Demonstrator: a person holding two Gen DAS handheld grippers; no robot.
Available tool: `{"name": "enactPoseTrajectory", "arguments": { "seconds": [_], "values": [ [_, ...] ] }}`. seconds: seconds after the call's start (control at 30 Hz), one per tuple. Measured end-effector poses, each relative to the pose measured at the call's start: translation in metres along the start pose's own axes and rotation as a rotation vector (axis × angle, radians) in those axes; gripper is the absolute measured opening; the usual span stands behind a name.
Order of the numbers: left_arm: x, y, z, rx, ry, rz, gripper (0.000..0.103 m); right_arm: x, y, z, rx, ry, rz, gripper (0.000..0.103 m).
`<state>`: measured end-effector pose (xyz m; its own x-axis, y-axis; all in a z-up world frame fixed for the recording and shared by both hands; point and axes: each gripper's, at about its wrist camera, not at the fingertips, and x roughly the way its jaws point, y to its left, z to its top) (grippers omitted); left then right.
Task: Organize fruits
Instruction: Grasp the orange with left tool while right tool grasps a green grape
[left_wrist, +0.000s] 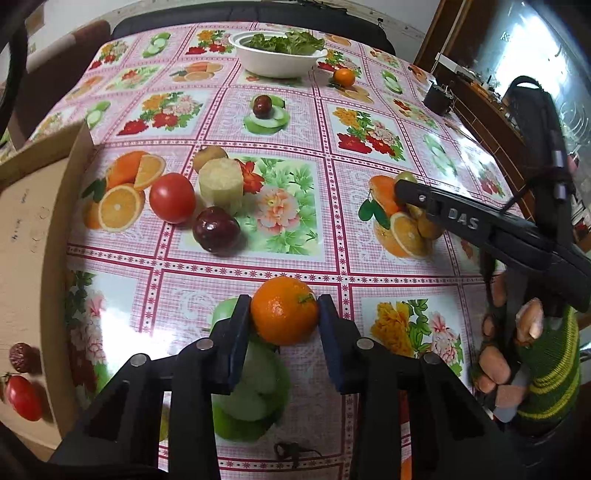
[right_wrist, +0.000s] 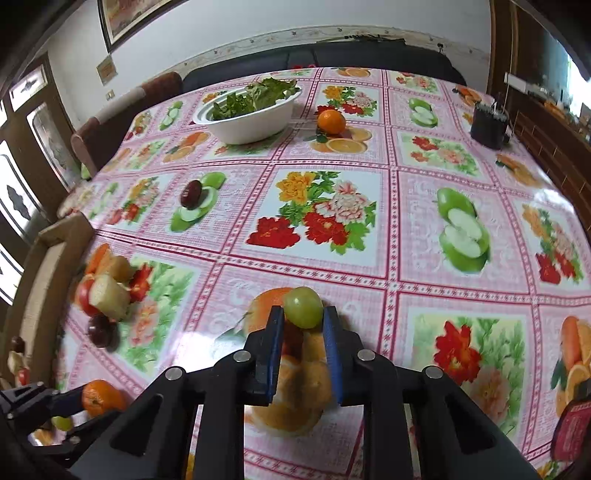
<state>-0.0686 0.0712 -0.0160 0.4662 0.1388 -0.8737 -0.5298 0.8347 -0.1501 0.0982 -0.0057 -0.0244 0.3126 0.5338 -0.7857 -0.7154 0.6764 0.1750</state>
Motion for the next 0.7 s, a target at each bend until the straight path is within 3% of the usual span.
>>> {"name": "enactPoseTrajectory", "arguments": {
  "seconds": [0.27,0.7],
  "values": [
    [-0.031,0.015,-0.006,-0.022,-0.052,0.036,0.033,-0.045,0.016,-0.017,0.032,-0.064,0.099,0.022],
    [-0.074,0.051,-0.019,-0.068,-0.143,0.137,0.033,-0.077,0.068,-0.044,-0.007,-0.063,0.207,0.022]
  ]
}}
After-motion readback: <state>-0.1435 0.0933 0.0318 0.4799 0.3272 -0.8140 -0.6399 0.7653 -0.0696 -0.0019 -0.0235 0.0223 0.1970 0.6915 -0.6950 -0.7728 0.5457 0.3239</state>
